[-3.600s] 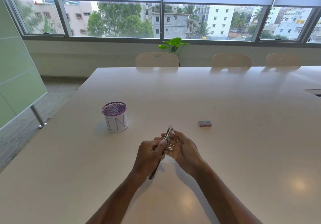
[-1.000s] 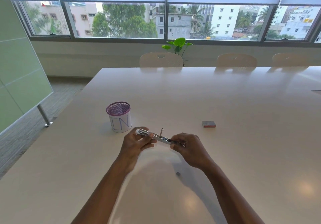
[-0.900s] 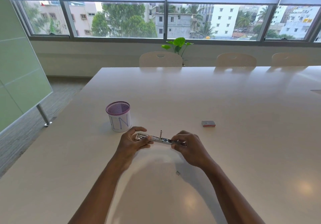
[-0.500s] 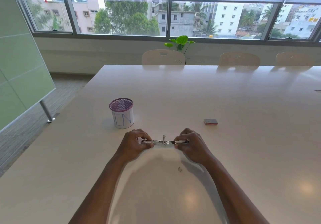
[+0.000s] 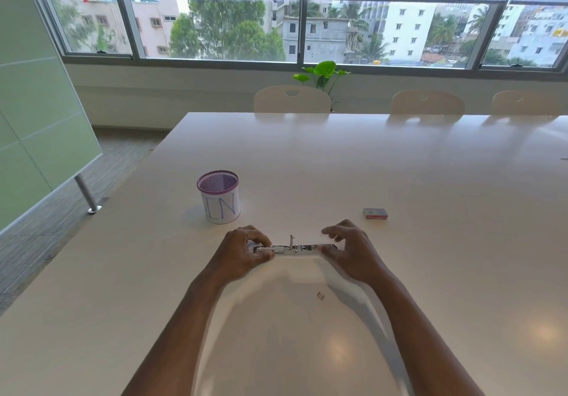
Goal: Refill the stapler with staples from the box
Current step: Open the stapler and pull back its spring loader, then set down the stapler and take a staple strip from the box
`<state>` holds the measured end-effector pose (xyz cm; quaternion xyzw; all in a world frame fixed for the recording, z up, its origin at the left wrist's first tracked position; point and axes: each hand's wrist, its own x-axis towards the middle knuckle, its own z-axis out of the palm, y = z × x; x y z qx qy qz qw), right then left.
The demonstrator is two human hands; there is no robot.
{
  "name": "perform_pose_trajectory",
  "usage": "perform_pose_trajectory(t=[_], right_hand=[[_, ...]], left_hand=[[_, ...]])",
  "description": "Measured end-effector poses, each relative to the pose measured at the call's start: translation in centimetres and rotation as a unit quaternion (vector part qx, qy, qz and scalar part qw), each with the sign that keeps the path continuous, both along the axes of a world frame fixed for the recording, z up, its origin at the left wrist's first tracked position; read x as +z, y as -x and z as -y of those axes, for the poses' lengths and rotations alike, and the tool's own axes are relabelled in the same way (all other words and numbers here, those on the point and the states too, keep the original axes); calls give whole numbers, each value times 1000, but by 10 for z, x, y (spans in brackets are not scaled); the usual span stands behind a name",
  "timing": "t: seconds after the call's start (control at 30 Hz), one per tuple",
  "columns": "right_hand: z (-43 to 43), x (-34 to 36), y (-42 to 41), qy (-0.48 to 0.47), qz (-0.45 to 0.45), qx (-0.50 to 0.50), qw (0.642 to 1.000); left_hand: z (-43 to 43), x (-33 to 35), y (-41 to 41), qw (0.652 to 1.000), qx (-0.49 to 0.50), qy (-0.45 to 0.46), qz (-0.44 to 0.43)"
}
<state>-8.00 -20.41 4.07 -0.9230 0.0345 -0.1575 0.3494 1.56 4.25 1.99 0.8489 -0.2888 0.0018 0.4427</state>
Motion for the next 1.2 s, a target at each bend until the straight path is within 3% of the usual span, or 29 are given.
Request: perform_pose_trajectory(t=[0.1, 0.3, 0.5, 0.63, 0.77, 0.87, 1.0, 1.2], right_hand=[[5, 18, 19, -21, 12, -6, 1000], [-15, 17, 62, 35, -126, 126, 983], [-31, 11, 63, 107, -95, 153, 978], [-43, 7, 55, 139, -75, 165, 974], [-68, 3, 43, 116, -52, 218, 968], [-92, 9, 26, 35, -48, 265, 963], [-109, 42, -28, -97, 13, 207, 973], [-131, 96, -126, 3, 93, 150, 984]], left_hand=[[-5, 0, 0, 1000, 4, 0, -16], [-13, 0, 6, 999, 40, 25, -8], [-40, -1, 18, 975, 161, -101, 112], [-45, -9, 22, 966, 139, -190, 108], [-44, -12, 21, 963, 148, -211, 84], [-44, -14, 21, 962, 149, -214, 81], [-44, -16, 19, 962, 148, -214, 82], [-44, -22, 18, 959, 145, -220, 102]])
